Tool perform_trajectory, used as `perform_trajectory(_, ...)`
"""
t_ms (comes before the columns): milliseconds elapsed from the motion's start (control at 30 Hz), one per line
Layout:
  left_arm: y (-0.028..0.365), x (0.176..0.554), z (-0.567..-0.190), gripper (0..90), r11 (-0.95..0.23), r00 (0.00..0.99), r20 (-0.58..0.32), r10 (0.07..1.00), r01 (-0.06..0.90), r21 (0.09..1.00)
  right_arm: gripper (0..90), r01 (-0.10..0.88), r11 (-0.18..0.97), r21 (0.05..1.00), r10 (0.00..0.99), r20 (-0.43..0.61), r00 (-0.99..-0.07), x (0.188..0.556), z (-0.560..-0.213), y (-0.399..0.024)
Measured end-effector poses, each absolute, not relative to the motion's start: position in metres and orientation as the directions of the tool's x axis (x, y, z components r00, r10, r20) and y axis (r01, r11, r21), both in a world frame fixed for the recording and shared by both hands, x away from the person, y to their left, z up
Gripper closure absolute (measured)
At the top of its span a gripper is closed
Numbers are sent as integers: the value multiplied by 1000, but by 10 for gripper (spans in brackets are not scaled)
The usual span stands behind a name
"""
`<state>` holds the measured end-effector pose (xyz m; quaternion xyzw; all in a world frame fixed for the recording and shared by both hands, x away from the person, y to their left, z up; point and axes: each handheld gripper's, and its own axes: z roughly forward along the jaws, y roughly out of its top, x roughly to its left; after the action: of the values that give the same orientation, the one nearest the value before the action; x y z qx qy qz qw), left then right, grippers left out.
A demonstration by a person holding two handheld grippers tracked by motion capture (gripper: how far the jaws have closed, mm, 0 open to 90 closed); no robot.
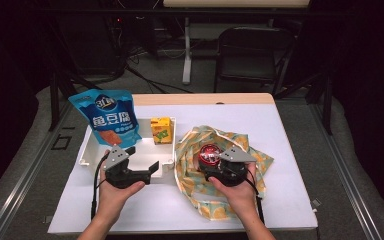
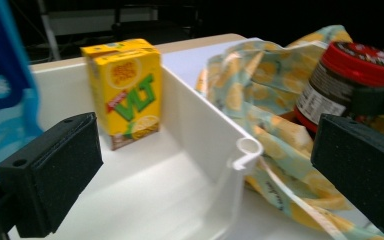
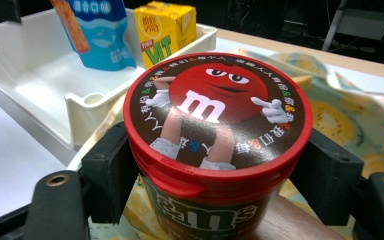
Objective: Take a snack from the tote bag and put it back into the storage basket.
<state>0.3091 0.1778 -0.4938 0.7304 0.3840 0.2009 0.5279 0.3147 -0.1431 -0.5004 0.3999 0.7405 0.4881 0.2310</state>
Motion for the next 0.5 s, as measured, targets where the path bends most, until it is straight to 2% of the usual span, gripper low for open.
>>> perform_trajectory(500, 140, 299, -502, 0, -201, 719, -100, 688, 320, 926, 257, 343, 183, 921, 803, 61, -593, 300, -477, -146)
